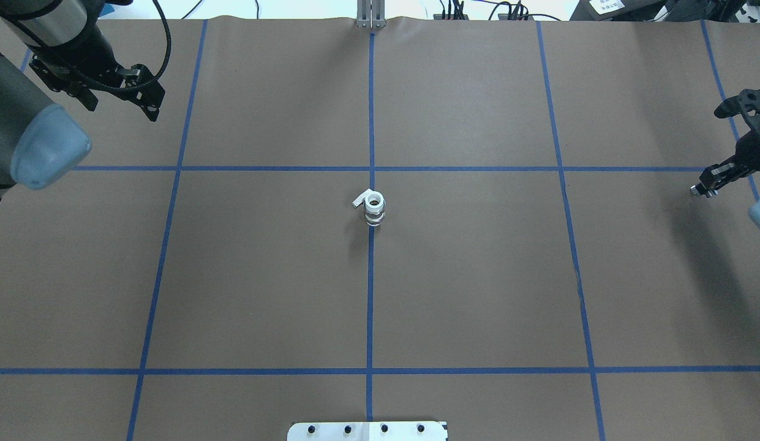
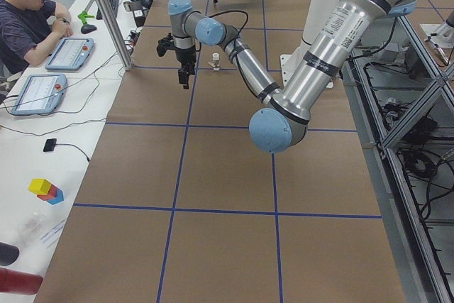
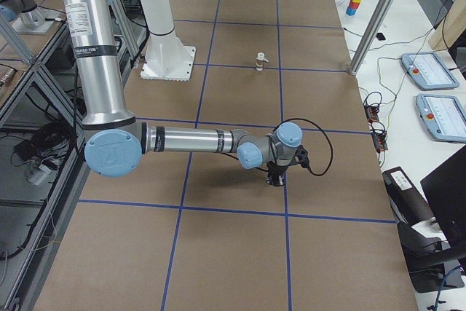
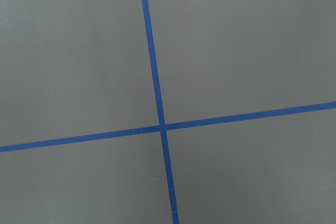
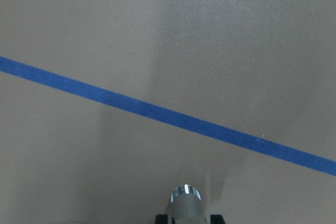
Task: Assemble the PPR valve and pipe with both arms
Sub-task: 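Grasp the silver elbow fitting with the right gripper and lift it, then carry the elbow fitting with the right gripper above the standing valve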
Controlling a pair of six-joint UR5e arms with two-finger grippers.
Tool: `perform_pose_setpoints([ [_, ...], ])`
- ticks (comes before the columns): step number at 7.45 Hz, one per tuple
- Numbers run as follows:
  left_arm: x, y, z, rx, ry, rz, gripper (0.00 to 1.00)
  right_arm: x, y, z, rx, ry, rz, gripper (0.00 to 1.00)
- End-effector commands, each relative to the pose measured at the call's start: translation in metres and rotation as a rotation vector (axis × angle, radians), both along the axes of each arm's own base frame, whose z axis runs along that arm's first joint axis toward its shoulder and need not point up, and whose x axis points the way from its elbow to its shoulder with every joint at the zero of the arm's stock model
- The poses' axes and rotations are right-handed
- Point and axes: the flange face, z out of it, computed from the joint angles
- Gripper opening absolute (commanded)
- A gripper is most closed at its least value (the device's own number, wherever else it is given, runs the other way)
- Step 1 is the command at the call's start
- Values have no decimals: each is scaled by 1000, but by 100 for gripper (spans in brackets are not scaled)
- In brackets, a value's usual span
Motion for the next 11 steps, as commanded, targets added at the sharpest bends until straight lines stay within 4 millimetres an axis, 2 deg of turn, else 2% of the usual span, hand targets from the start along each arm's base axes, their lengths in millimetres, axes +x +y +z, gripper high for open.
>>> perform_pose_setpoints([
  [1, 0, 0, -1, 2, 1, 0, 100, 32, -10, -9, 11, -15, 53, 0],
  [2, 0, 0, -1, 2, 1, 0, 100, 32, -25, -24, 1, -6, 64, 0],
  [3, 0, 0, 0, 2, 0, 1, 100, 43, -59, -61, -54, 10, 97, 0],
  [4, -3, 2, 2, 5, -1, 4, 100, 43, -89, -112, -113, 26, 112, 0],
  [5, -9, 10, 9, 11, -2, 7, 100, 39, -103, -167, -138, 33, 124, 0],
  [6, -12, 13, 10, 12, 0, 7, 100, 34, -109, -210, -153, 22, 169, 0],
  [7, -14, 12, 11, 20, 0, 8, 100, 7, -100, -242, -213, -17, 235, 0],
  [8, -18, 12, 18, 40, -7, 36, 100, -32, -86, -289, -249, -52, 279, 0],
  [9, -30, 11, 35, 54, -15, 45, 100, -72, -64, -332, -286, -82, 312, 0],
  [10, -46, 13, 64, 100, -10, 56, 100, -106, -50, -371, -319, -113, 336, 0],
  [11, -63, 15, 98, 141, -8, 69, 100, -132, -41, -394, -345, -135, 357, 0],
])
